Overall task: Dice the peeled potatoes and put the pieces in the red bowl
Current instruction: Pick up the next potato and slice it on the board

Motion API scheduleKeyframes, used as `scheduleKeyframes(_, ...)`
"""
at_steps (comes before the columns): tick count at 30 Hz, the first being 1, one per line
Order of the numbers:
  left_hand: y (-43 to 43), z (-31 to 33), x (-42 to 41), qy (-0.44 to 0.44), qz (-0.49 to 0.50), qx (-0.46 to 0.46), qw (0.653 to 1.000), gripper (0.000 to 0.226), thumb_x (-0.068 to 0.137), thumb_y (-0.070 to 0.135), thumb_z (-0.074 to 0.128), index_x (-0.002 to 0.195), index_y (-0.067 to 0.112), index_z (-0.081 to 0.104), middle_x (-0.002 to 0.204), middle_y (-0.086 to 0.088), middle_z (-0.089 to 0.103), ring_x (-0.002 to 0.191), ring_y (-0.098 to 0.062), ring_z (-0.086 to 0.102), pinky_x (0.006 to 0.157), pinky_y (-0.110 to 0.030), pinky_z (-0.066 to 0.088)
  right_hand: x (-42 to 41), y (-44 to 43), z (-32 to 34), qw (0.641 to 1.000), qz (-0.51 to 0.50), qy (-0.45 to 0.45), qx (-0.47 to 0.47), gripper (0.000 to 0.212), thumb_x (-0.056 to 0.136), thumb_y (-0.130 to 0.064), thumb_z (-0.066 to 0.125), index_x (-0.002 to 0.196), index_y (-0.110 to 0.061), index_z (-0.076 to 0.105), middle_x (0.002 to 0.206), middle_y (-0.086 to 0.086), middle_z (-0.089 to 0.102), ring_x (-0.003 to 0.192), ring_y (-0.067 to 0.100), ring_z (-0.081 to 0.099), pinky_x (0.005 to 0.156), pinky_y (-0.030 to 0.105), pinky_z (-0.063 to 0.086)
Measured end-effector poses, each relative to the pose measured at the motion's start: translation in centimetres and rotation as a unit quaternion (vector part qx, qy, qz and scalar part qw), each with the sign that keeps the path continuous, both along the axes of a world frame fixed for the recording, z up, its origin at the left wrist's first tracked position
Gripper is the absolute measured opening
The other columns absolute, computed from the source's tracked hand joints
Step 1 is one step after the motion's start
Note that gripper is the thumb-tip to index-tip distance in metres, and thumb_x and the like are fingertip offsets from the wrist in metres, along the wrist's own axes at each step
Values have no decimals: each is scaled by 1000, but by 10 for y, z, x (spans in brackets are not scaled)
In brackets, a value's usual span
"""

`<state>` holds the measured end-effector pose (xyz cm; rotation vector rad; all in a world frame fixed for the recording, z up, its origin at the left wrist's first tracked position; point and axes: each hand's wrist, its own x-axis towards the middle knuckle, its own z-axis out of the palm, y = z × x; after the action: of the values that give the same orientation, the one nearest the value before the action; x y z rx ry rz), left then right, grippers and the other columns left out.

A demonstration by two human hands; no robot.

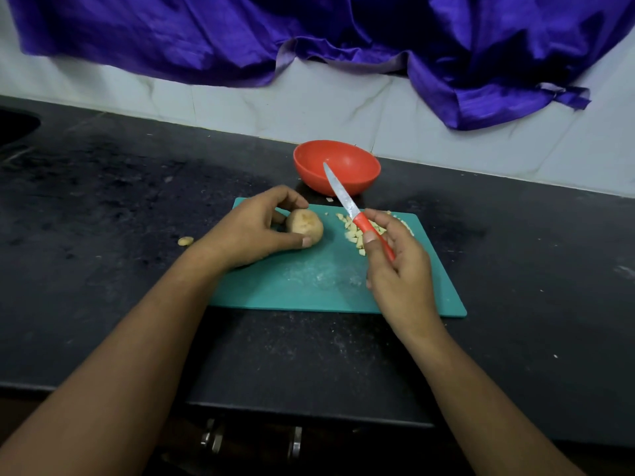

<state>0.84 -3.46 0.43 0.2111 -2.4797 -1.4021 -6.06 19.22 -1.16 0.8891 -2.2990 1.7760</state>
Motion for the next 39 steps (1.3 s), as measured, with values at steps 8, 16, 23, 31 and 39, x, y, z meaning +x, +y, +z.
scheduleKeyframes(8,-5,2,3,-12,-26,-30,999,43,81,29,86,114,44,64,115,15,65,93,-11,66,87,-34,56,6,6,20,944,44,-262,-194,30,106,-8,49,131,-19,61,84,6,67,53,16,58,45,25,46)
scheduleKeyframes(16,-1,-5,-6,12,73,-197,978,49,93,60,56,132,31,63,128,9,59,115,-11,56,97,-37,47,3,-3,15,972,23,-205,-111,33,97,-1,44,115,-21,64,70,6,50,48,17,44,43,29,39)
scheduleKeyframes(23,-2,-7,-9,31,176,-152,972,28,98,52,56,117,34,65,97,6,68,92,-19,64,77,-39,51,4,-3,12,976,44,-196,-86,24,104,-14,54,115,-29,68,62,7,44,47,15,36,42,30,33)
scheduleKeyframes(31,-3,-6,-11,55,203,-213,954,26,102,32,53,125,29,66,121,2,61,103,-21,61,89,-41,50,1,-4,11,983,47,-174,-26,25,105,-15,56,122,-29,67,64,4,57,44,10,41,42,27,35)
scheduleKeyframes(39,1,-1,-5,44,143,-190,970,54,73,50,86,120,30,69,107,13,71,88,-6,64,78,-31,51,0,-2,16,985,57,-162,18,29,103,-10,53,119,-31,67,77,6,63,48,12,45,43,26,38)
